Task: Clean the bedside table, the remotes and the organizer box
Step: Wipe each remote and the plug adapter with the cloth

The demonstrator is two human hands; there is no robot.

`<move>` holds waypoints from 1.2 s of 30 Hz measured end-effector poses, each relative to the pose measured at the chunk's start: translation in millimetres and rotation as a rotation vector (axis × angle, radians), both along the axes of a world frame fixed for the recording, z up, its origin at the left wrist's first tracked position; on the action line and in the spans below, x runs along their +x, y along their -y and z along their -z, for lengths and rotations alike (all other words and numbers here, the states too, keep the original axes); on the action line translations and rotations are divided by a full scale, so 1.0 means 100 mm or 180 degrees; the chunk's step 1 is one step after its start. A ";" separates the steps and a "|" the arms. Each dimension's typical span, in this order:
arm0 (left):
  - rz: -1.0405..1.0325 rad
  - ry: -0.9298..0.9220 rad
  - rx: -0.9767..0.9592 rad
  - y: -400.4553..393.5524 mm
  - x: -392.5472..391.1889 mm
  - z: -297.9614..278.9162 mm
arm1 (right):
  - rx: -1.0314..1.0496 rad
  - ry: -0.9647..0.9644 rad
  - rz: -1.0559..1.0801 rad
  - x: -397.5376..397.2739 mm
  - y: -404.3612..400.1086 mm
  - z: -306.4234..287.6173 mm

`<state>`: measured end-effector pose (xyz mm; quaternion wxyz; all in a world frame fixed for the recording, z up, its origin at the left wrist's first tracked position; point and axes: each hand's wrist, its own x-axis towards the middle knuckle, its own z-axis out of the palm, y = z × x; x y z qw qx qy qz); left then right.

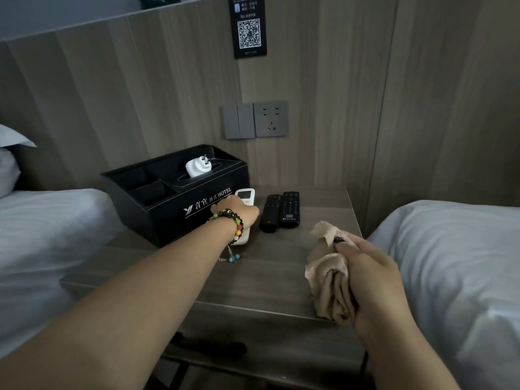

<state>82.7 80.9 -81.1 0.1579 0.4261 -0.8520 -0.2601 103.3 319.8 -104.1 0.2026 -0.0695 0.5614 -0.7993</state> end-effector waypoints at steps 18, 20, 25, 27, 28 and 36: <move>0.1955 0.0618 -0.1333 0.07 0.34 0.25 | 0.0342 -0.0353 0.0224 0.03 0.06 -0.06; 0.2054 0.0608 -0.1309 0.11 0.20 0.27 | 0.0353 -0.0367 0.0204 0.03 0.07 -0.07; 0.2557 0.0793 -0.1712 0.12 -0.13 0.25 | 0.0357 -0.0425 0.0188 0.01 0.03 -0.06; 0.2714 0.0846 -0.1764 0.11 -0.25 0.25 | 0.0372 -0.0479 0.0248 -0.03 0.01 -0.05; 0.2773 0.0846 -0.1751 0.10 -0.30 0.26 | 0.0397 -0.0508 0.0282 -0.05 0.00 -0.06; 0.2758 0.0748 -0.1660 0.03 -0.60 0.26 | 0.0422 -0.0528 0.0132 -0.11 0.09 -0.02</move>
